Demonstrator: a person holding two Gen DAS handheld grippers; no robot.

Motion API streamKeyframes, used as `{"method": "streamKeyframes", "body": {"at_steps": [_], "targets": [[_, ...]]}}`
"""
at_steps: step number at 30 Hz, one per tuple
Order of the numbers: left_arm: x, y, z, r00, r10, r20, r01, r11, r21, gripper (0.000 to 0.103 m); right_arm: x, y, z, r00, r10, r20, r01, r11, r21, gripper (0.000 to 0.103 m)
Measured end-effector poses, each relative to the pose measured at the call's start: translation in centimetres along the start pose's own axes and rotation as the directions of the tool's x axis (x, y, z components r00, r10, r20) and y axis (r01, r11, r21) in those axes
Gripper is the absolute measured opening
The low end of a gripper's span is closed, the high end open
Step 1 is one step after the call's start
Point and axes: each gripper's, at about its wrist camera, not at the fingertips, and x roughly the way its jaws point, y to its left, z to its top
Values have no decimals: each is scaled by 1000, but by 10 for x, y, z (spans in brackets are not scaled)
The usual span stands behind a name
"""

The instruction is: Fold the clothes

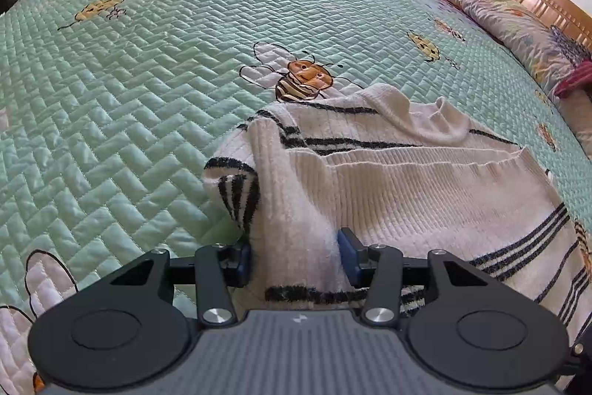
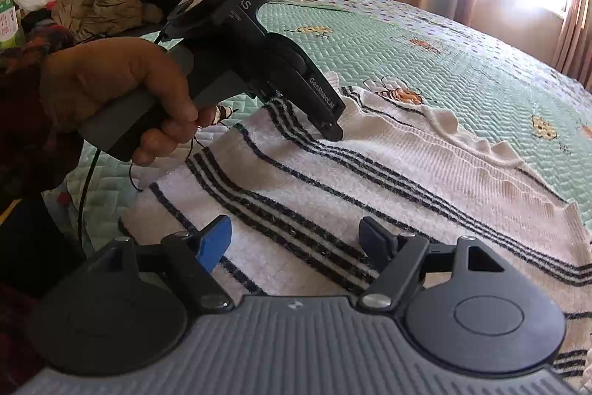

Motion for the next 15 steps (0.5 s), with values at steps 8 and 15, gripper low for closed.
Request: {"method": "streamKeyframes", "body": {"at_steps": [8,15], "targets": [[1,36,-3,979,-199,32,202,969,-142,72,-2,-21,-3,1000,26,-16,-24,992,124,81],[2,80,-15,916,-369,156,401,846,-351,82,-9,-31,-7,1000,30,-4,-29,982,186,82]]}}
